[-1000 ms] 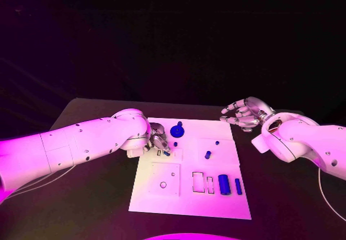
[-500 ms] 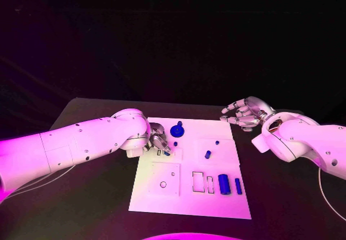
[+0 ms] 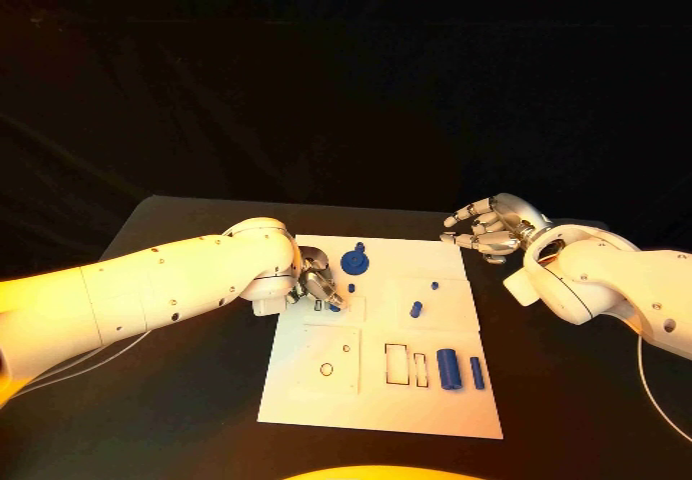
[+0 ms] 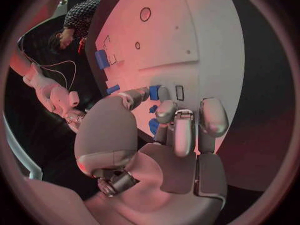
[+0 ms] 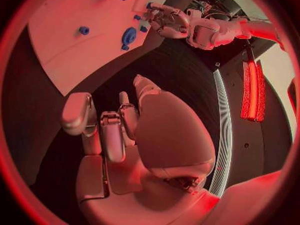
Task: Assemble the parts on the task board
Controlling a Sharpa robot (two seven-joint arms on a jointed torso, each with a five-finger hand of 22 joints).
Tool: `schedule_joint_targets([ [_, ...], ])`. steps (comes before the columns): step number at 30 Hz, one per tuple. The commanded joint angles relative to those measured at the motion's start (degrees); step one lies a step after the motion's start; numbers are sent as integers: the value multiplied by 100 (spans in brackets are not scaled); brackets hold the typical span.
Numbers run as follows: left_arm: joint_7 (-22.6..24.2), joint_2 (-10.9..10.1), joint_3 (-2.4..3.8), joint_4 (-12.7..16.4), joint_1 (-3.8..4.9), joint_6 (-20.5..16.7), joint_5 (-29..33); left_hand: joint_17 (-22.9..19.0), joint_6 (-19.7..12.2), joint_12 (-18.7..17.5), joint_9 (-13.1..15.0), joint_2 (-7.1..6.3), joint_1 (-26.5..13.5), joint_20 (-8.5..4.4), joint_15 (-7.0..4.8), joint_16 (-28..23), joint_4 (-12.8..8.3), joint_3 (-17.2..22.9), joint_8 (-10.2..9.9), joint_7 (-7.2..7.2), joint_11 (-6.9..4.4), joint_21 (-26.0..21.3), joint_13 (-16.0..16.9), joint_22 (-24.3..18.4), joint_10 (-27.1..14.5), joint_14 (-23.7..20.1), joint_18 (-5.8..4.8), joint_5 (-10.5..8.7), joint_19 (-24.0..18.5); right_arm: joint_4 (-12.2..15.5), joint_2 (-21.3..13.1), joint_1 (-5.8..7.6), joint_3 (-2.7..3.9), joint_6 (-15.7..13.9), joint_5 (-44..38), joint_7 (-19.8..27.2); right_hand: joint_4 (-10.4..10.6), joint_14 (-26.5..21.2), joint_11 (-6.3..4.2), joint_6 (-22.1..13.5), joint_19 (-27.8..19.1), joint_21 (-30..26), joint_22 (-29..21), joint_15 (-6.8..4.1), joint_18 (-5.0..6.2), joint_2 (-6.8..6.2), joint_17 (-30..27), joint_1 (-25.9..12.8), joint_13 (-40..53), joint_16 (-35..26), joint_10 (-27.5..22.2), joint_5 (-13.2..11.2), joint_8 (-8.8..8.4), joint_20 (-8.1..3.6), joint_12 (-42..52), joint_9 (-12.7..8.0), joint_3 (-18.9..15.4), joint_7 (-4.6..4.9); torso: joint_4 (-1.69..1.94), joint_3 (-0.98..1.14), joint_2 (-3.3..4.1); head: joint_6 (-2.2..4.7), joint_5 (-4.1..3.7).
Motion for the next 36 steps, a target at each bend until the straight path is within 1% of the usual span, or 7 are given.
schedule_joint_targets([
  [1,-49,7,-12,-8,-14,115,75,1036,-6,-16,-5,14,-32,3,-33,-2,22,-78,-24,56,-1,-26,-10,-2,-11,475,-114,-22,46,7,-4,-3,0,50,-22,42,3,454,8,-29,-9,5,4,-7,57,-5,854,-56,4,-25,-15,9,33,-23,-7,7,37,-23,-1,0,-1,4,-2],
  [6,-46,8,-12,-25,-14,89,77,1038,-2,-16,-4,22,-40,5,-30,-2,95,-187,-32,59,2,-27,-9,0,-12,476,-114,-24,48,9,-10,-3,0,44,-23,43,4,454,8,-29,-10,2,2,-8,57,-7,851,-59,2,-26,-16,9,36,-24,-9,7,40,-23,-2,3,-4,6,-1],
  [15,-46,11,-11,-43,-14,53,70,1046,14,-14,3,56,-96,11,-23,1,267,-465,-46,70,12,-27,-4,11,-11,478,-116,-30,57,14,-19,-3,0,38,-23,54,6,453,8,-31,-9,1,2,-8,57,-9,848,-66,0,-27,-17,8,40,-24,-9,7,42,-23,-1,0,0,22,-5],
  [23,-41,13,-11,-40,-14,60,67,1048,18,-11,4,61,-139,14,-20,1,278,-594,-55,73,16,-28,3,15,-9,478,-117,-35,59,13,-28,-4,0,34,-23,58,6,453,8,-31,-9,1,2,-8,57,-9,848,-66,0,-27,-17,8,40,-24,-9,7,42,-23,-1,-1,-2,17,-6],
  [31,-28,9,-11,-44,-14,40,66,1054,27,-11,6,40,-239,18,-16,3,283,-879,-73,77,20,-31,4,17,-11,480,-117,-45,60,-1,-28,-25,0,28,-17,71,7,453,8,-32,-10,-1,1,-8,58,-11,848,-69,0,-27,-17,7,41,-24,-9,7,42,-23,5,0,-3,29,-2],
  [32,-26,7,-11,-46,-14,36,65,1051,31,-9,8,30,-264,18,-16,1,282,-975,-77,76,19,-30,8,25,-9,479,-118,-49,65,-2,-27,-29,0,27,-17,71,11,453,8,-36,-13,-8,-3,-8,59,-17,848,-80,-2,-28,-18,6,45,-24,-10,7,43,-23,3,0,-3,29,0],
  [36,-21,2,-10,-46,-14,24,63,1052,34,-3,9,23,-284,17,-18,2,285,-1064,-82,73,17,-34,21,18,-2,479,-117,-54,61,-3,-24,-38,0,24,-15,74,11,453,8,-36,-13,-8,-3,-8,59,-17,848,-80,-2,-28,-18,6,45,-24,-10,7,43,-23,-1,0,-3,29,-5],
])
